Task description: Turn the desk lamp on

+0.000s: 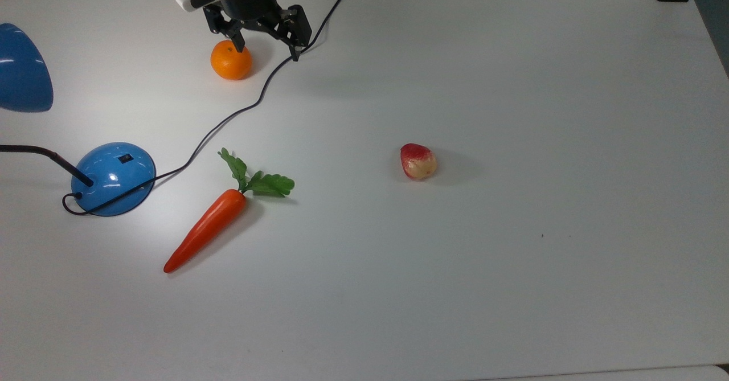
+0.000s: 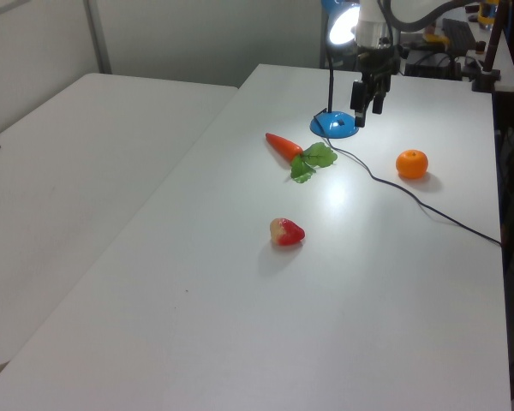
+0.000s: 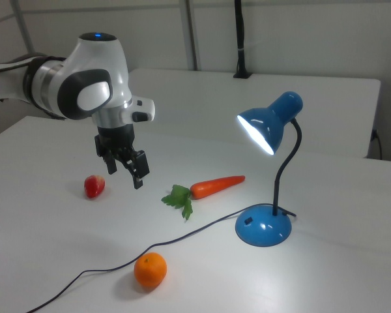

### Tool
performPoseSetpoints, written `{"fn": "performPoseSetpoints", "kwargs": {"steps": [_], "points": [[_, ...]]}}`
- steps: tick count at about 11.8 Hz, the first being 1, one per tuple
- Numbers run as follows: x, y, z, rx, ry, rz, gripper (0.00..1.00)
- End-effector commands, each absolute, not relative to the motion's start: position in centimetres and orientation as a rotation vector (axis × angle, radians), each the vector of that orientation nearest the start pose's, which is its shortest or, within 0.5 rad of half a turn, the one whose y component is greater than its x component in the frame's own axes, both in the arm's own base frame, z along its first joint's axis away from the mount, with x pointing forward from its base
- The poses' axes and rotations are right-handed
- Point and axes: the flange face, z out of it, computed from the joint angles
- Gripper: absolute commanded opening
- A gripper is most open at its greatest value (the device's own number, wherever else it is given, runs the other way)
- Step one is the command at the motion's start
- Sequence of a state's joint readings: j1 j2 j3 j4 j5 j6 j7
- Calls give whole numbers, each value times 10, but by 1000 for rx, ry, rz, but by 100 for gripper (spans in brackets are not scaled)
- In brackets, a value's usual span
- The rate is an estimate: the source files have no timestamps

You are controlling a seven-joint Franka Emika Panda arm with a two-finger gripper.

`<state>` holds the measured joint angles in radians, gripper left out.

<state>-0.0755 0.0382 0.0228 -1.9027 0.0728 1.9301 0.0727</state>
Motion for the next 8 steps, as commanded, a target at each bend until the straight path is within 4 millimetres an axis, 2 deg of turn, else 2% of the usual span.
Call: {"fn": "performPoseSetpoints", "kwargs": {"steps": [1,4,8], "points": [[549,-29,495,-3081,185,16,100],[545,-33,497,-3118,145,97,100],[545,-31,499,-3126,137,115,100]]}}
